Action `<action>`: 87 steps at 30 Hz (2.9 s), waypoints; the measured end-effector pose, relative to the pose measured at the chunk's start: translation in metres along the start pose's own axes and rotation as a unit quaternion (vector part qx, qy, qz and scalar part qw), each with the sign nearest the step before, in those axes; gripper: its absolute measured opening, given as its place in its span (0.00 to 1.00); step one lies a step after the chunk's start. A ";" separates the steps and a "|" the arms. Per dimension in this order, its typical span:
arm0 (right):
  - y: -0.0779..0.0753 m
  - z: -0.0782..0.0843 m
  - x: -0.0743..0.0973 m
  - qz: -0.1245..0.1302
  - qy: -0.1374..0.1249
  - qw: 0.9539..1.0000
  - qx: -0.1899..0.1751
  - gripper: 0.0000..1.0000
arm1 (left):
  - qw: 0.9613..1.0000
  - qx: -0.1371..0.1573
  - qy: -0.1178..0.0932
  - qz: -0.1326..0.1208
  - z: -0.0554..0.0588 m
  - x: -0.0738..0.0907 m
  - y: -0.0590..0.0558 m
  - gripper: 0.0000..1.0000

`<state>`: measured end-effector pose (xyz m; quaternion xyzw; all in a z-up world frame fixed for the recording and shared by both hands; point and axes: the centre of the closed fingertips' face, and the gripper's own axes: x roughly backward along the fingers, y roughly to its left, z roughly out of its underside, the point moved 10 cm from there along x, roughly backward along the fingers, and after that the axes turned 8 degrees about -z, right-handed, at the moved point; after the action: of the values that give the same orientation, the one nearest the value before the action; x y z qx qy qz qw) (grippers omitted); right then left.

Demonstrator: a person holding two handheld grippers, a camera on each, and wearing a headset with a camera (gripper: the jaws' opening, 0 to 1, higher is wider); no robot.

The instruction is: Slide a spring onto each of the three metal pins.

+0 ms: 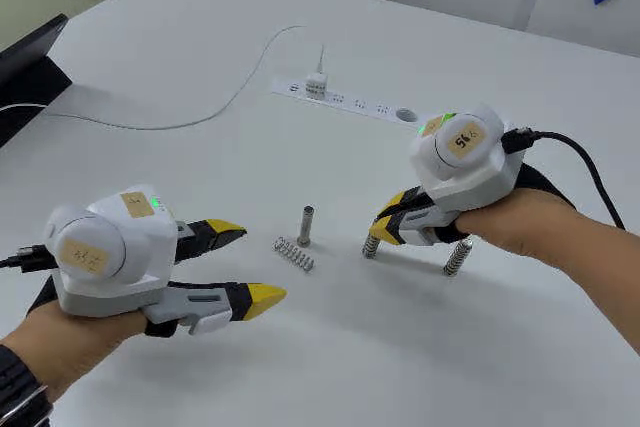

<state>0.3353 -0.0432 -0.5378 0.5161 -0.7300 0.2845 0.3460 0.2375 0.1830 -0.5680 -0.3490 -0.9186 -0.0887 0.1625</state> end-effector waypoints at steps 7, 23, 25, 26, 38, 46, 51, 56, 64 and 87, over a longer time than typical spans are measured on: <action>0.000 0.001 -0.002 0.001 -0.003 1.000 -0.004 0.12 | 1.000 -0.002 0.004 0.000 0.000 0.000 -0.001 0.52; 0.007 -0.013 0.014 0.019 -0.034 0.999 0.009 0.18 | 1.000 -0.005 0.006 0.001 0.000 -0.001 -0.002 0.53; 0.010 -0.018 0.017 0.020 -0.045 0.999 0.010 0.18 | 1.000 -0.006 0.007 0.001 0.000 -0.001 -0.002 0.52; 0.013 -0.022 0.018 0.018 -0.053 0.998 0.011 0.18 | 1.000 -0.006 0.006 0.001 -0.001 -0.001 -0.002 0.53; 0.043 -0.025 -0.019 -0.024 -0.063 0.998 -0.001 0.17 | 1.000 -0.009 0.007 0.000 -0.003 0.001 0.000 0.52; 0.051 -0.022 -0.040 -0.031 -0.066 0.997 -0.033 0.16 | 1.000 -0.006 0.009 -0.003 -0.001 0.002 0.002 0.52; 0.052 -0.019 -0.051 -0.028 -0.059 0.997 -0.043 0.16 | 1.000 -0.005 0.010 -0.003 0.000 0.001 0.003 0.52; 0.053 -0.017 -0.061 -0.028 -0.055 0.997 -0.057 0.16 | 1.000 -0.003 0.010 -0.004 0.001 0.001 0.003 0.51; 0.052 -0.014 -0.065 -0.022 -0.053 0.996 -0.067 0.16 | 1.000 -0.002 0.011 -0.004 0.002 0.002 0.005 0.51; 0.054 -0.016 -0.056 -0.036 -0.052 0.997 -0.047 0.11 | 1.000 -0.008 0.016 -0.003 0.002 0.000 0.006 0.50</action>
<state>0.3002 0.0171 -0.5763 0.5390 -0.7409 0.2097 0.3415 0.2413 0.1875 -0.5694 -0.3459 -0.9163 -0.1021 0.1741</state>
